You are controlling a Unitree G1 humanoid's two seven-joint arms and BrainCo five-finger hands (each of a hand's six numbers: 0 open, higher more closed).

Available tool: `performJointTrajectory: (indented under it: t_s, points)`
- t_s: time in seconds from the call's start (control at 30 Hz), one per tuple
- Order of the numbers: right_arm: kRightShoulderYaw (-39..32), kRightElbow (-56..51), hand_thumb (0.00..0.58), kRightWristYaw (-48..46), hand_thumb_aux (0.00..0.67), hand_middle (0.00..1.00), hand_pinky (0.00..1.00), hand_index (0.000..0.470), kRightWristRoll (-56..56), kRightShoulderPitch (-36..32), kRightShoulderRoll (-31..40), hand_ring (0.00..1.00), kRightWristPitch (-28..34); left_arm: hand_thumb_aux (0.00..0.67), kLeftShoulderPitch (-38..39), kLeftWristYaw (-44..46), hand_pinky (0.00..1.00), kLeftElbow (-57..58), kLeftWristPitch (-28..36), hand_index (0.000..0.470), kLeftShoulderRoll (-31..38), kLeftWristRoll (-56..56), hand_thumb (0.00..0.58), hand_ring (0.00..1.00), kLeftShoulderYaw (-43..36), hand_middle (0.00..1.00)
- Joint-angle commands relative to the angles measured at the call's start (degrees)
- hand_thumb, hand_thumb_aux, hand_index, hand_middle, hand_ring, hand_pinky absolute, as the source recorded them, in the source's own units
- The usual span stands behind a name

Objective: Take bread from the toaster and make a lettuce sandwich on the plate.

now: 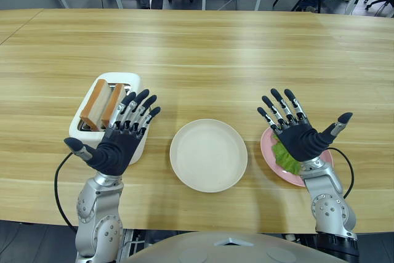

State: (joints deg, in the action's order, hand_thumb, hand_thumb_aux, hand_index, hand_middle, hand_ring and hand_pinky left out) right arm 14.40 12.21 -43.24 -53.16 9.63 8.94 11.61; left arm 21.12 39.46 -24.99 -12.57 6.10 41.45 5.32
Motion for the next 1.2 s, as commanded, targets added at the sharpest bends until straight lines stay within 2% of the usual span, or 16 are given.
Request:
performJointTrajectory:
  t_s: [0.03, 0.43, 0.53, 0.67, 0.9, 1.03, 1.2]
  points:
    - [0.7, -0.2, 0.0, -0.3, 0.0, 0.0, 0.0, 0.0, 0.1, 0.2, 0.2, 0.0, 0.2, 0.0, 0.5, -0.3, 0.0, -0.1, 0.1, 0.0, 0.1, -0.5, 0.0, 0.0, 0.0, 0.0]
    - [0.7, -0.1, 0.0, -0.3, 0.0, 0.0, 0.0, 0.0, 0.1, 0.2, 0.2, 0.0, 0.2, 0.0, 0.5, -0.5, 0.0, -0.5, 0.2, 0.0, 0.1, -0.7, 0.0, 0.0, -0.2, 0.0]
    - [0.4, -0.3, 0.0, -0.3, 0.0, 0.0, 0.0, 0.0, 0.3, 0.1, 0.1, 0.0, 0.1, 0.0, 0.8, -3.6, 0.0, -1.4, -1.8, 0.0, -1.1, -3.2, 0.0, 0.0, 1.7, 0.0]
    - [0.1, -1.0, 0.0, -0.2, 0.0, 0.0, 0.0, 0.0, 0.5, -0.7, 0.4, 0.0, 0.6, 0.0, 2.2, -17.1, 0.0, -11.9, -2.6, 0.0, -2.8, -19.6, 0.0, 0.0, 7.9, 0.0]
    - [0.7, -1.5, 0.0, 0.3, 0.0, 0.0, 0.0, 0.0, 1.1, -0.4, -0.1, 0.0, -0.3, 0.0, -2.9, -27.7, 0.0, -28.5, 8.3, 0.0, 3.1, -44.8, 0.0, 0.0, 15.2, 0.0]
    - [0.8, -1.6, 0.0, 0.8, 0.0, 0.0, 0.0, 0.0, 1.3, -0.4, -0.3, 0.0, -0.4, 0.0, -7.1, -30.6, 0.0, -24.9, 15.1, 0.0, 9.8, -67.7, 0.0, 0.0, 19.1, 0.0]
    - [0.7, -1.2, 0.0, 1.5, 0.0, 0.0, 0.0, 0.0, 1.5, 0.1, -0.7, 0.0, -0.6, 0.0, -6.4, -32.3, 0.0, -12.7, 20.4, 0.0, 15.6, -89.3, 0.0, 0.0, 15.5, 0.0]
